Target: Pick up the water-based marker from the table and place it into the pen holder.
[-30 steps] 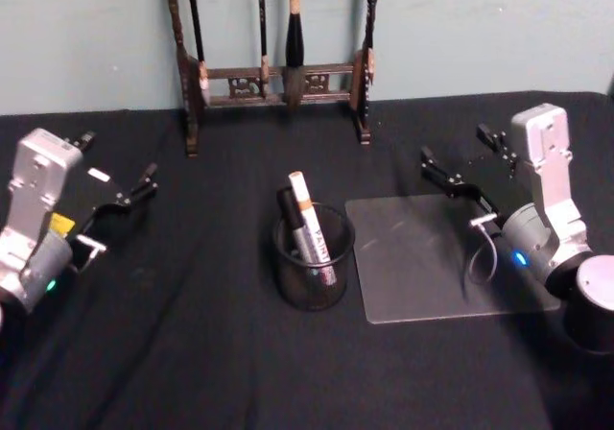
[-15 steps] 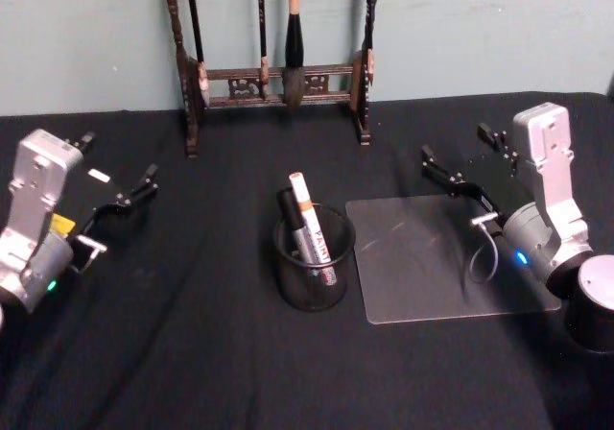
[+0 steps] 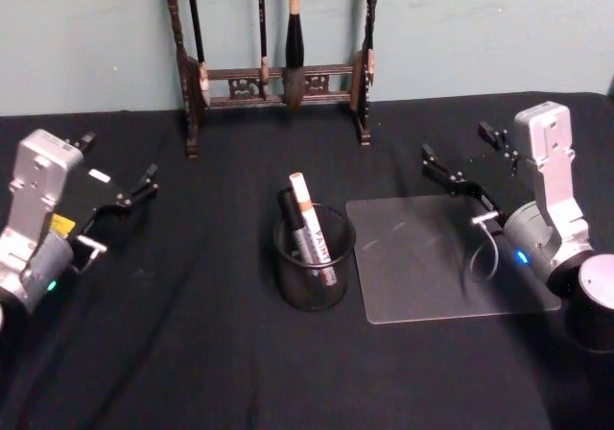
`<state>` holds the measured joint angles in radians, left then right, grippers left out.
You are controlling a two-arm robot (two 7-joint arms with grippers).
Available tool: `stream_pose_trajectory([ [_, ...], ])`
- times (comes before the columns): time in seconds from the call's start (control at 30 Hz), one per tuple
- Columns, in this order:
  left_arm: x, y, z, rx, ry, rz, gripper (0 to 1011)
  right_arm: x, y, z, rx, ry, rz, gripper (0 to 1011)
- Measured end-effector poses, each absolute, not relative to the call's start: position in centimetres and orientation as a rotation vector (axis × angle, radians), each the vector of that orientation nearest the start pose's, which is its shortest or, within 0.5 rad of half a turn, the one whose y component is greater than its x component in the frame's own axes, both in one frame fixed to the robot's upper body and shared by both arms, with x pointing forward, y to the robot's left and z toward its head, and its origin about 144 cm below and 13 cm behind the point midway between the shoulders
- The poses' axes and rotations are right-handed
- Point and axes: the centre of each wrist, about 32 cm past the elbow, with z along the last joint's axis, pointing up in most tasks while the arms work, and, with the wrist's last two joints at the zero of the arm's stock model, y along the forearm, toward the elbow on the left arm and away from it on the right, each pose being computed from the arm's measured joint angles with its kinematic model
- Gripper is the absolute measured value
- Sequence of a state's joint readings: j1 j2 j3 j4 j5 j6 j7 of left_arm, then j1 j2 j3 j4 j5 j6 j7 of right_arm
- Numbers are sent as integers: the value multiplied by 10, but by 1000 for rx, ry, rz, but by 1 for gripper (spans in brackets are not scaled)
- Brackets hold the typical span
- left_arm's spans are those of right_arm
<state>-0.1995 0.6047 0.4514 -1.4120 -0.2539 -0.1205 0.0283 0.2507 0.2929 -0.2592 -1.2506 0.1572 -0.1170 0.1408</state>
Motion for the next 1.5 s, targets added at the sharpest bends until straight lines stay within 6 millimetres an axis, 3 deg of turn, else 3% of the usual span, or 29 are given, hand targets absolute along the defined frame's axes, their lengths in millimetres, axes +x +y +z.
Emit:
stream_pose_trajectory([
  [1.5, 489, 310, 1140, 305, -285, 1248, 1001, 521, -266, 1124, -151, -128, -1259, 1002],
])
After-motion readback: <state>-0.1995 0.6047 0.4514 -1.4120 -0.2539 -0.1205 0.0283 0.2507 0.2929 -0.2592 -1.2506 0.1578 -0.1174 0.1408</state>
